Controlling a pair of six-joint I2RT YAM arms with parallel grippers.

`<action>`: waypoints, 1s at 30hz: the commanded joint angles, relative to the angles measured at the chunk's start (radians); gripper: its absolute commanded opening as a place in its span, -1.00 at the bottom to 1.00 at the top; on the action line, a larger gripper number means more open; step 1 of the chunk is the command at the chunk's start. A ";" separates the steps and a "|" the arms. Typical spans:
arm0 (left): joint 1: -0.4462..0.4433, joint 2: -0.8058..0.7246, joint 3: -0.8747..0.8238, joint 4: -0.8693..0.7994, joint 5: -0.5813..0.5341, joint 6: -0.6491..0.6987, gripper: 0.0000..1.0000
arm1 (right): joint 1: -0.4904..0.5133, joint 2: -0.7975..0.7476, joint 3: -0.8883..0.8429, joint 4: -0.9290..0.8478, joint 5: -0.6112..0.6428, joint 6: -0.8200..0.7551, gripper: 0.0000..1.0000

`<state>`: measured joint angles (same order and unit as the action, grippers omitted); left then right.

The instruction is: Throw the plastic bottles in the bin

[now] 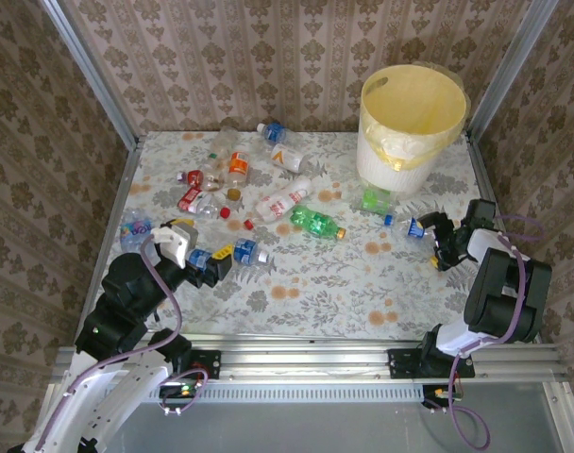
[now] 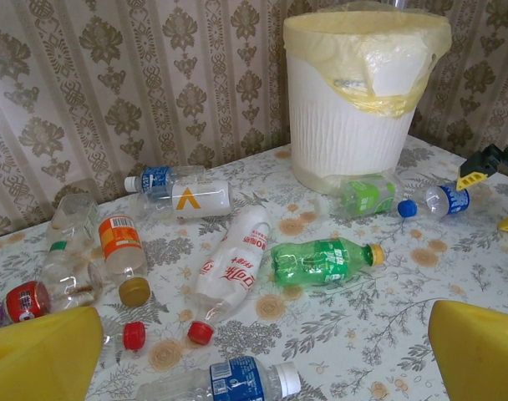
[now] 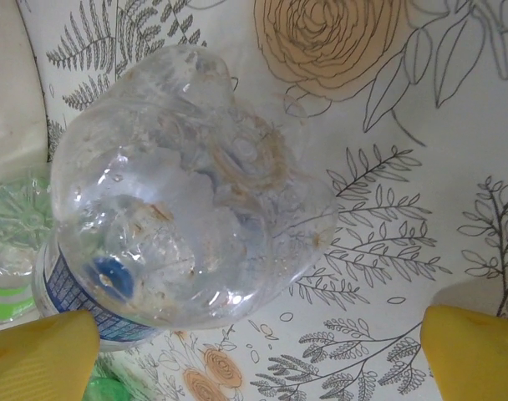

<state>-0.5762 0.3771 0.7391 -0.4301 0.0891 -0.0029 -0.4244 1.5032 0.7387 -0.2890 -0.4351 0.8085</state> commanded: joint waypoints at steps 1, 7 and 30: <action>-0.002 -0.014 -0.007 -0.016 -0.012 0.016 1.00 | -0.011 0.001 0.013 -0.018 0.018 0.012 1.00; -0.001 -0.014 -0.010 -0.018 -0.011 0.015 1.00 | -0.010 -0.081 0.016 -0.038 -0.002 0.020 1.00; 0.012 -0.017 -0.009 -0.022 0.001 0.009 1.00 | -0.011 0.109 0.128 0.011 -0.029 0.092 1.00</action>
<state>-0.5743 0.3771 0.7391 -0.4309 0.0895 -0.0029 -0.4294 1.5871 0.8268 -0.2829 -0.4580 0.8867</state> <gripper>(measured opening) 0.997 0.999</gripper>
